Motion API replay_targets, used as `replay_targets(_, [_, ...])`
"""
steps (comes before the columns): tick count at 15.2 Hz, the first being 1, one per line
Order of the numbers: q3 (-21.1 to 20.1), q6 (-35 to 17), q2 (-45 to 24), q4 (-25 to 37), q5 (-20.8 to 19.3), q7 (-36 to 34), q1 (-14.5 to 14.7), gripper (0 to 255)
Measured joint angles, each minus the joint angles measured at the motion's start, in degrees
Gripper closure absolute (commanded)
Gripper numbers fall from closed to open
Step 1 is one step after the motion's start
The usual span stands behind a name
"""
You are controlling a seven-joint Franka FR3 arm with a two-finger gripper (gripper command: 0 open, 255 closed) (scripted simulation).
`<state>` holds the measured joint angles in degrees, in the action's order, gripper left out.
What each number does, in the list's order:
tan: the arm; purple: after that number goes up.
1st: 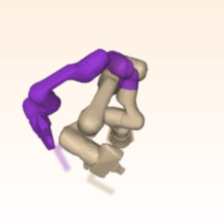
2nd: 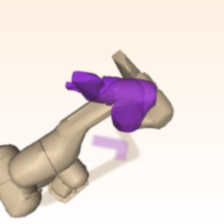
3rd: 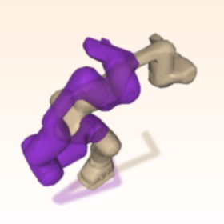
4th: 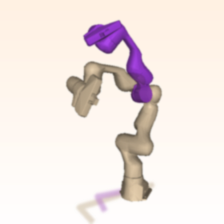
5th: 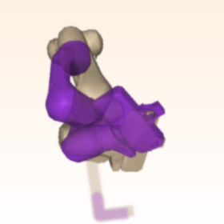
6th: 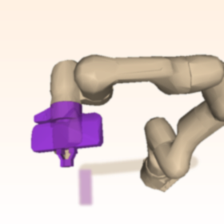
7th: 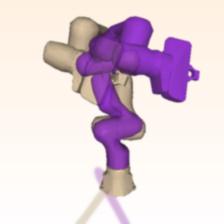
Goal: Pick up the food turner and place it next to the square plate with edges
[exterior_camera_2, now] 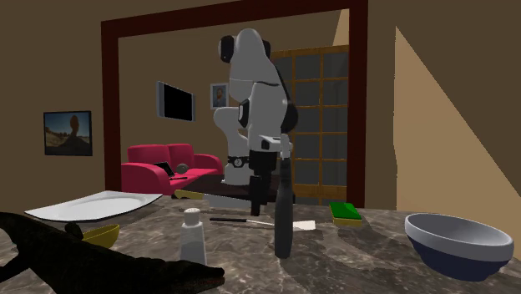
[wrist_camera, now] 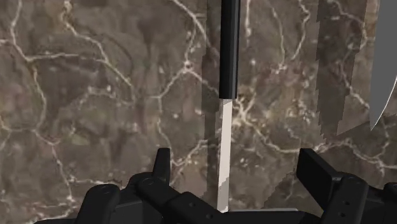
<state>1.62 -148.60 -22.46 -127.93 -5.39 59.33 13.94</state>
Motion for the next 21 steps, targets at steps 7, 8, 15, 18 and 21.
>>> replay_targets(7, [0.1, -2.9, -3.3, 0.4, -0.2, -0.1, 0.0, 0])
replay_targets(8, [0.1, -2.9, -3.3, 0.4, -0.2, -0.1, 0.0, 0])
replay_targets(15, [0.1, -2.9, -3.3, 0.4, -0.2, -0.1, 0.0, 255])
replay_targets(18, [0.1, -2.9, -3.3, 0.4, -0.2, -0.1, 0.0, 255])
replay_targets(21, [0.1, -2.9, -3.3, 0.4, -0.2, -0.1, -0.1, 255])
